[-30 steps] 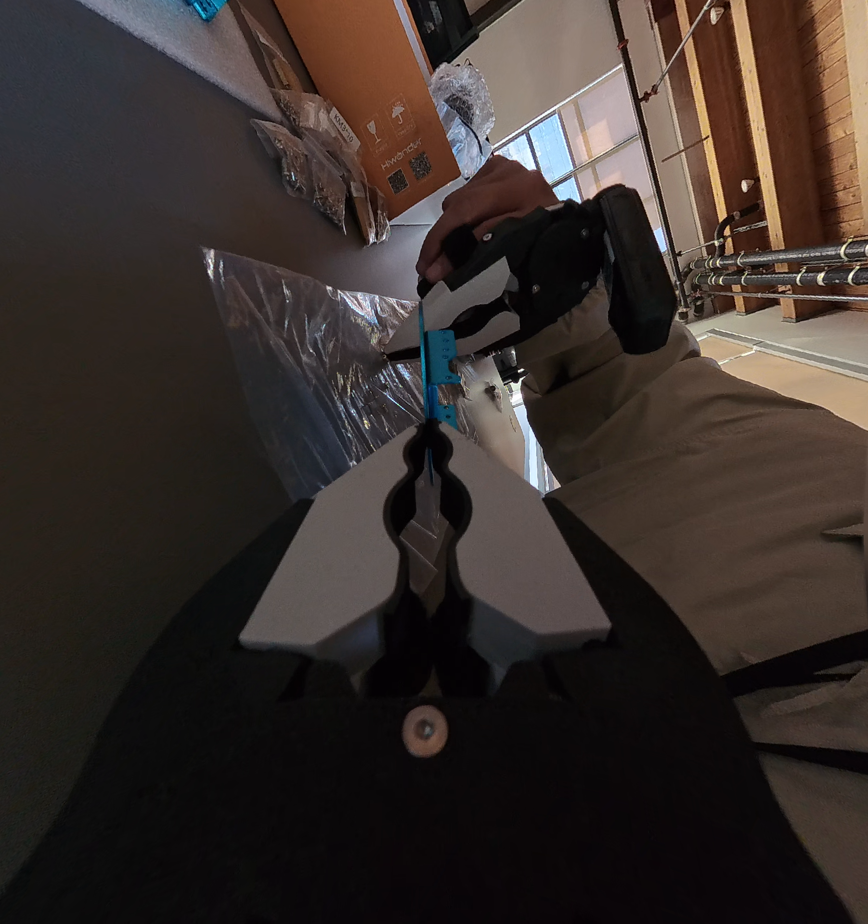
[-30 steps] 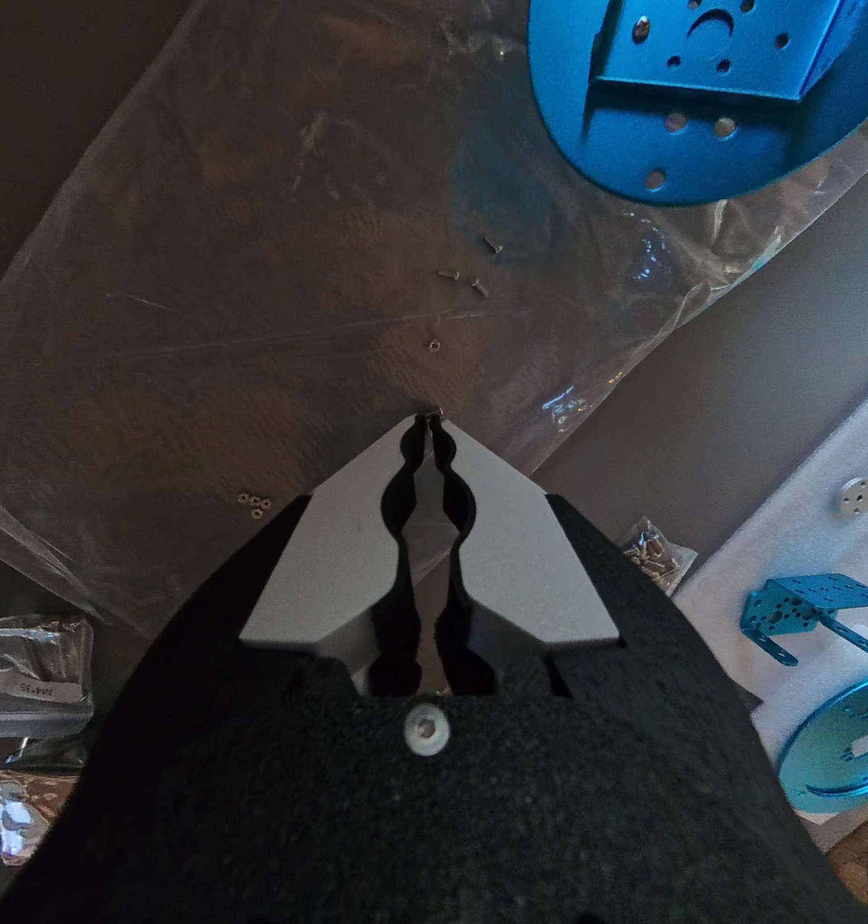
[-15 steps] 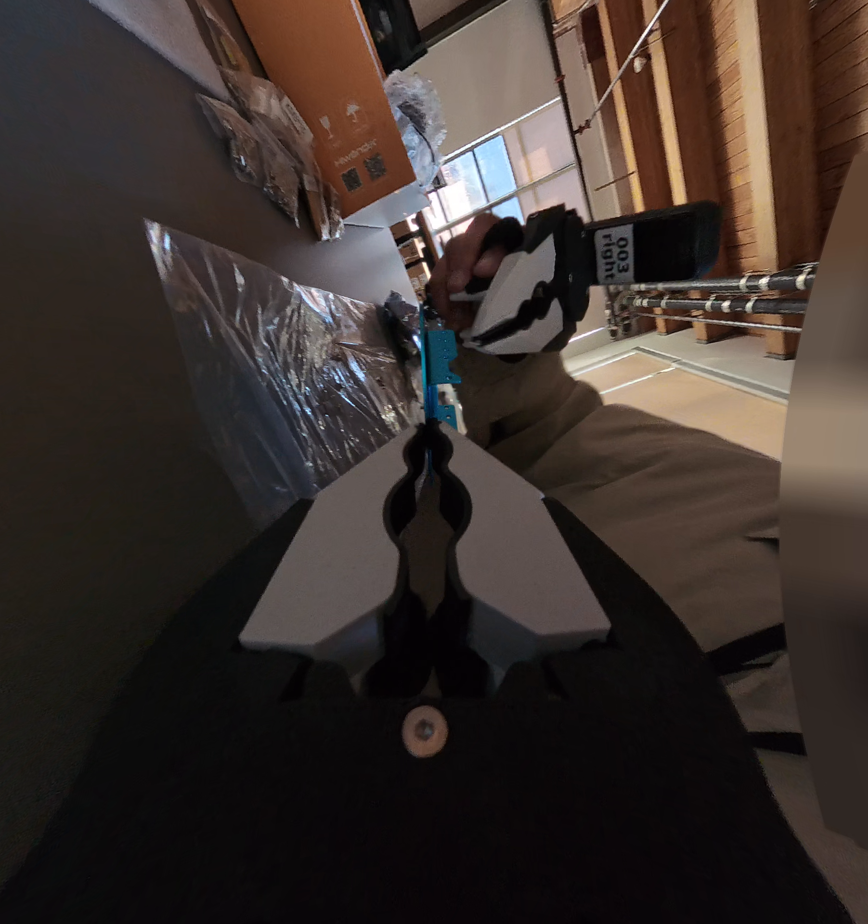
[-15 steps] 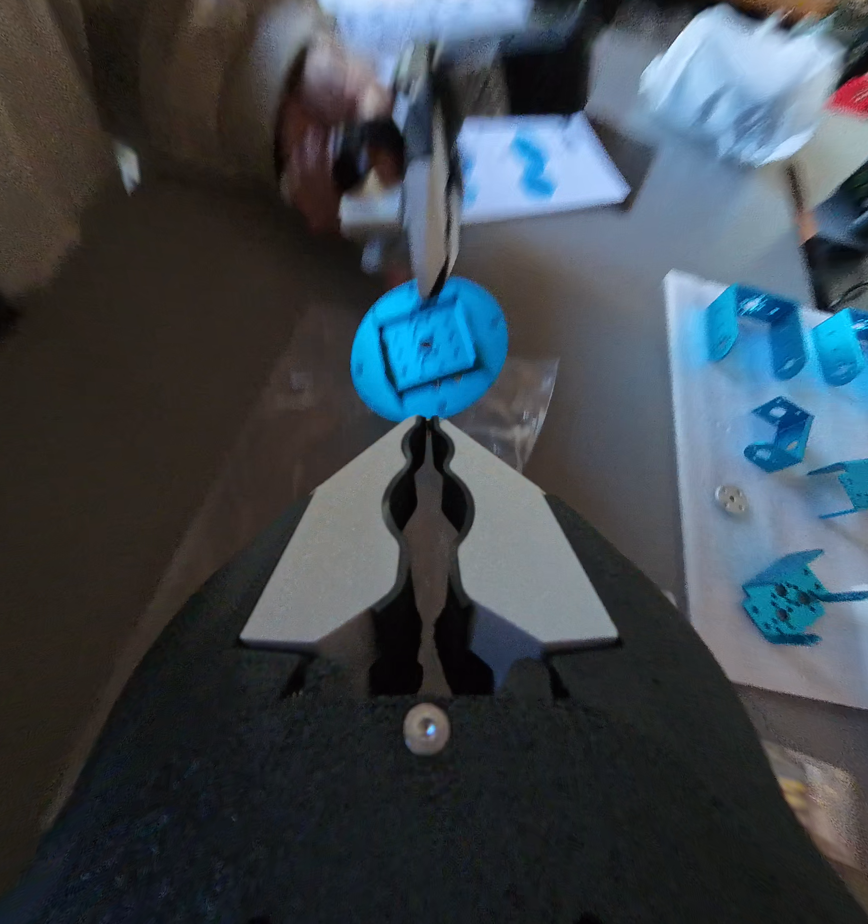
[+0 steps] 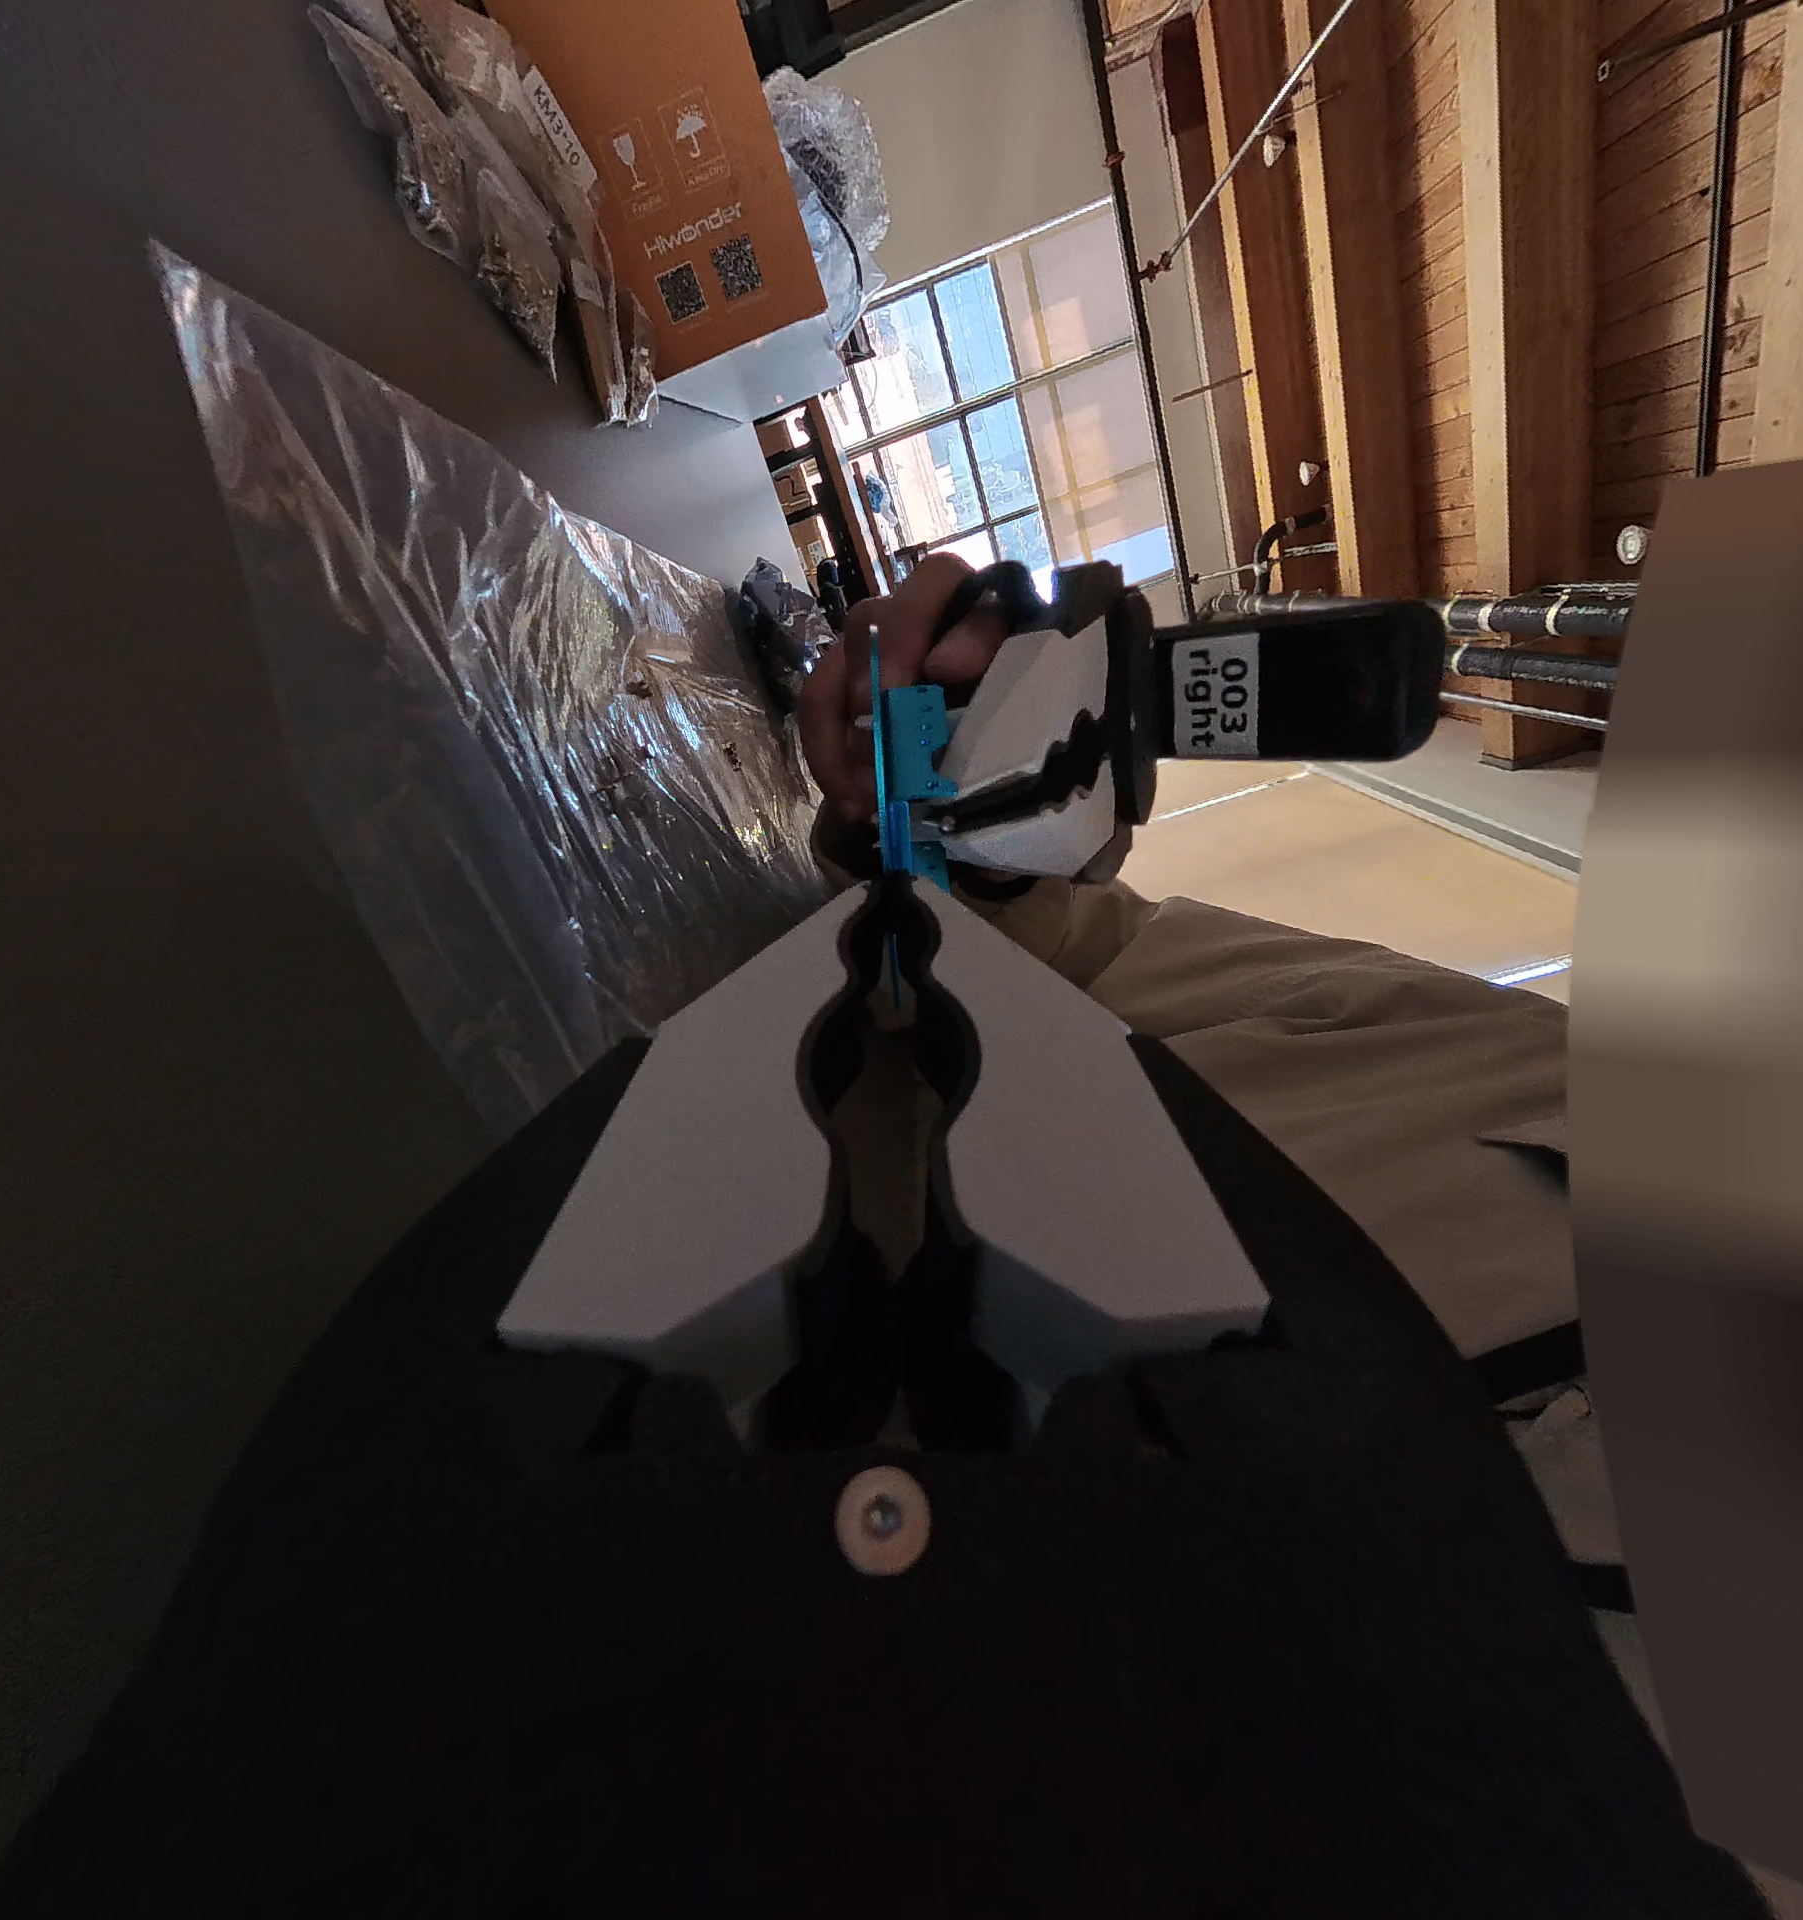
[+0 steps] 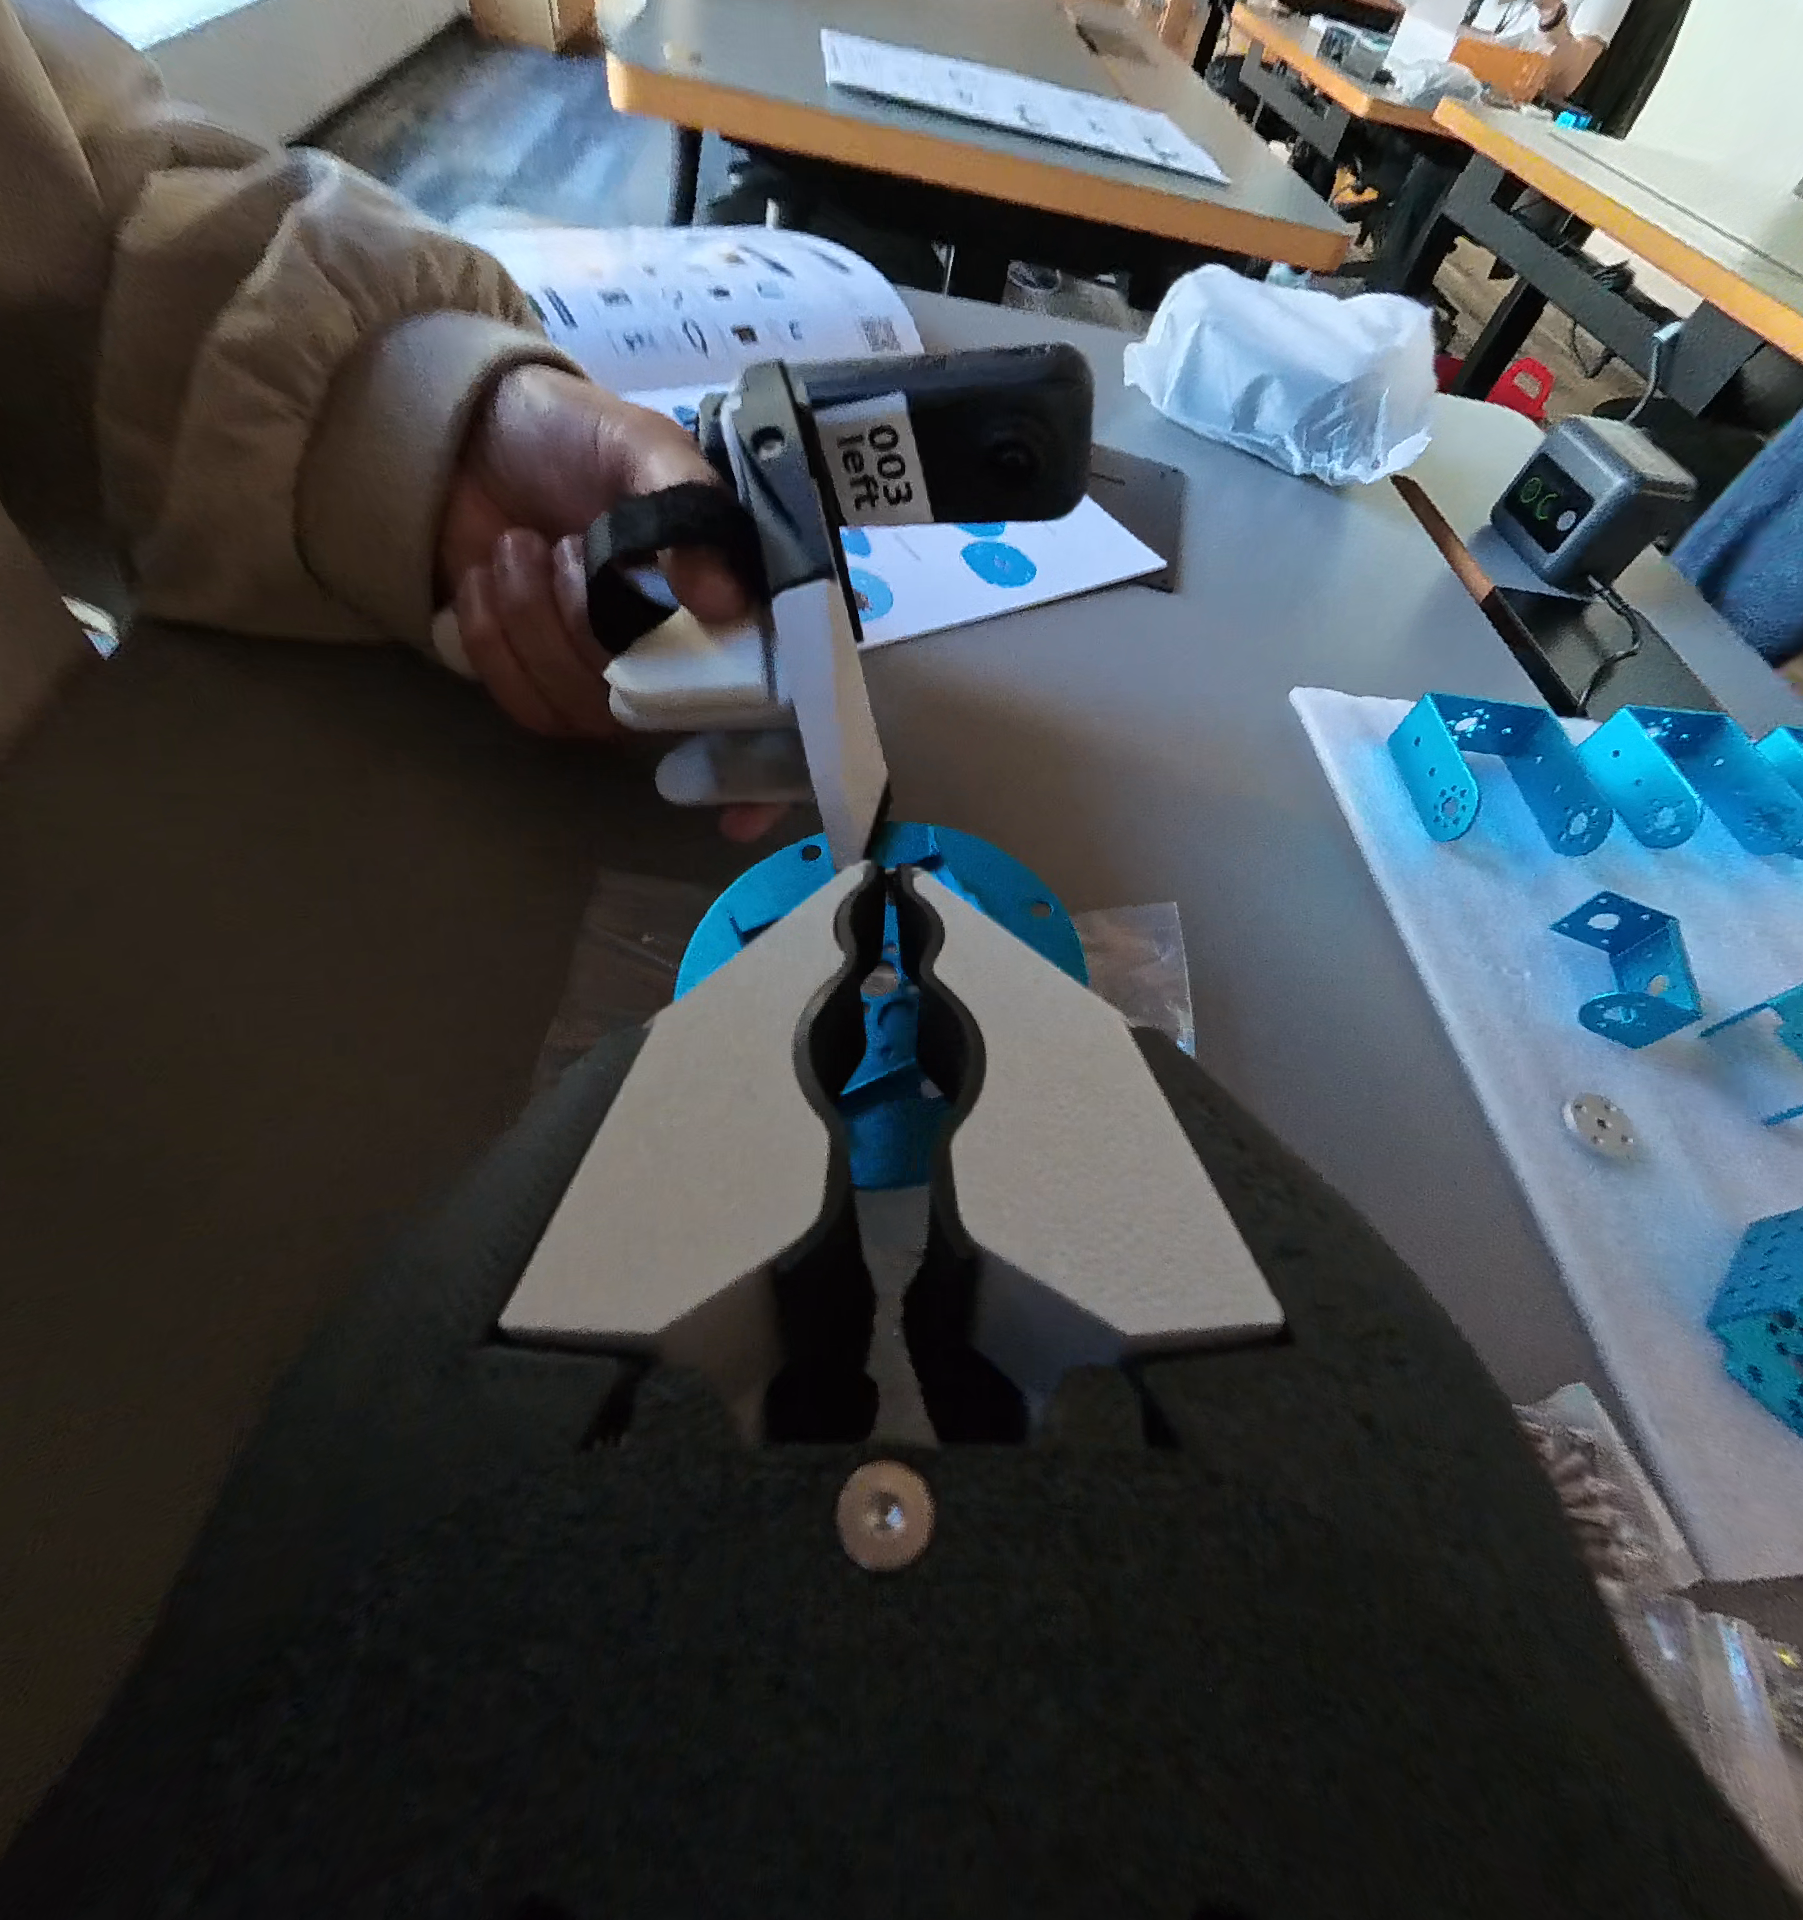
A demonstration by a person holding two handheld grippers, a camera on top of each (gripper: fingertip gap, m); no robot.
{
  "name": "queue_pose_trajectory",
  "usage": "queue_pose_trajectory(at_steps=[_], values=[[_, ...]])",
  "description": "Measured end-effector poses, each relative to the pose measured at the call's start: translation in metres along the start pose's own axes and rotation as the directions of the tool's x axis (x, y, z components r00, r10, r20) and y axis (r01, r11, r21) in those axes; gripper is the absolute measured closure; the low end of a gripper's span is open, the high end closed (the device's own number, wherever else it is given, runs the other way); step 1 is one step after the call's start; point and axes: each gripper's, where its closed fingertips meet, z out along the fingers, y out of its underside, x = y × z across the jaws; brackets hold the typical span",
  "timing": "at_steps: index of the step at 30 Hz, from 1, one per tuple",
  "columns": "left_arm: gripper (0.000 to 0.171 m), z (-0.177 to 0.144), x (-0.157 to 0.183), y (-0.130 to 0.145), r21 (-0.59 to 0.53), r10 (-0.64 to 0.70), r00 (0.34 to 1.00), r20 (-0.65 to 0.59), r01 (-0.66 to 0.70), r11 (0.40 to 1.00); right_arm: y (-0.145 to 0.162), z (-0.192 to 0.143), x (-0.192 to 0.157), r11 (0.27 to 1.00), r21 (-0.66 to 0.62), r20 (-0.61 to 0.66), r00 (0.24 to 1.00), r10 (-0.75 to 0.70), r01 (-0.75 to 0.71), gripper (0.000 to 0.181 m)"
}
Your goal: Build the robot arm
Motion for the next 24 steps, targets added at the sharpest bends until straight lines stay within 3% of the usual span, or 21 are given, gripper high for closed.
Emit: queue_pose_trajectory(at_steps=[3, 8, 20, 24], values=[[0.171, -0.001, -0.001, -0.001, 0.003, 0.009, 1.0, 0.015, -0.009, 1.0, 0.005, 0.004, 0.002, 0.997, -0.056, -0.037, 0.998, -0.054, 0.052, 0.181], [0.171, -0.002, -0.002, -0.002, 0.011, 0.007, 1.0, 0.02, -0.007, 1.0, 0.003, 0.005, 0.007, 0.995, -0.041, -0.092, 0.992, -0.09, 0.086, 0.181], [0.171, -0.002, -0.008, -0.002, 0.009, 0.01, 0.998, 0.055, -0.011, 1.0, 0.012, 0.011, 0.009, 0.985, -0.16, -0.075, 0.994, -0.079, 0.066, 0.181], [0.171, -0.003, -0.007, -0.003, 0.019, -0.051, 0.999, 0.019, 0.051, 0.999, 0.0, 0.007, 0.009, 0.991, -0.128, -0.056, 0.998, -0.029, 0.022, 0.181]])
